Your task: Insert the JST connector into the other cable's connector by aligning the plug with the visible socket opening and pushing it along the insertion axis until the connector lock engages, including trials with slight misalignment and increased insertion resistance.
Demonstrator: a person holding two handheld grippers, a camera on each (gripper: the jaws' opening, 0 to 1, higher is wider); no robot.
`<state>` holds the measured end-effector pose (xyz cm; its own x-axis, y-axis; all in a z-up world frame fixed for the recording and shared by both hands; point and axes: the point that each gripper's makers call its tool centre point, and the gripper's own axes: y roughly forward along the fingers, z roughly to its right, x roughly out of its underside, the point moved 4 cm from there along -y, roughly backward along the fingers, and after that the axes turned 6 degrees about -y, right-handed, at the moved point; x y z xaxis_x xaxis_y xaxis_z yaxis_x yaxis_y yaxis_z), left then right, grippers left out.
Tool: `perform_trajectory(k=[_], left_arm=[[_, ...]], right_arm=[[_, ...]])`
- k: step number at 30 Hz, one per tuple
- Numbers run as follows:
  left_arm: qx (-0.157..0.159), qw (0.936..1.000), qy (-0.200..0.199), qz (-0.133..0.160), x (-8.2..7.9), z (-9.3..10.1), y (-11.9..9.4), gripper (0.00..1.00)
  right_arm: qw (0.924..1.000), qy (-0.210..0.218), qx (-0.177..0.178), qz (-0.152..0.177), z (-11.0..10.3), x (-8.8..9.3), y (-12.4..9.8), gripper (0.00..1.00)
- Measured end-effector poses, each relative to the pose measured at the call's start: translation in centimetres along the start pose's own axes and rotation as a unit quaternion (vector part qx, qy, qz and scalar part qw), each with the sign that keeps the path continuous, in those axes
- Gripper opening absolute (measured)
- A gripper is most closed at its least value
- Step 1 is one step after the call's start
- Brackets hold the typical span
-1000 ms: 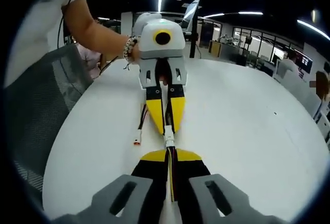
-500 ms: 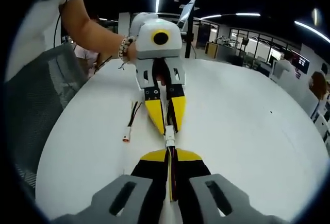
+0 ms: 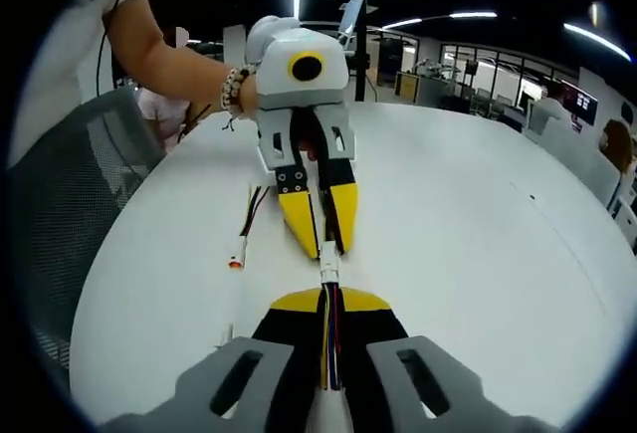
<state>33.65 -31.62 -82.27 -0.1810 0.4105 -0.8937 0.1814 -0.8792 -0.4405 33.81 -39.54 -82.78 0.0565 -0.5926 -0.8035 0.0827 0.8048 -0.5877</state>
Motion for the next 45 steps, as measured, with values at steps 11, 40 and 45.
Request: perform_trajectory(k=[11, 40, 45], left_arm=[[-0.014, 0.9999, -0.008, -0.002, -0.8, 0.1, -1.3, 0.13], [-0.039, 0.9986, 0.036, -0.004, -4.6, 7.1, -6.6, 0.14], [-0.044, 0.9984, 0.036, -0.005, -4.3, 8.3, -7.0, 0.14]], right_arm=[[0.9994, 0.016, 0.032, -0.003, 0.3, -0.7, -1.4, 0.11], [0.9975, -0.008, 0.07, -0.007, -6.7, -6.7, -6.5, 0.12], [0.9976, 0.0, 0.07, 0.002, -8.3, -6.8, -6.5, 0.12]])
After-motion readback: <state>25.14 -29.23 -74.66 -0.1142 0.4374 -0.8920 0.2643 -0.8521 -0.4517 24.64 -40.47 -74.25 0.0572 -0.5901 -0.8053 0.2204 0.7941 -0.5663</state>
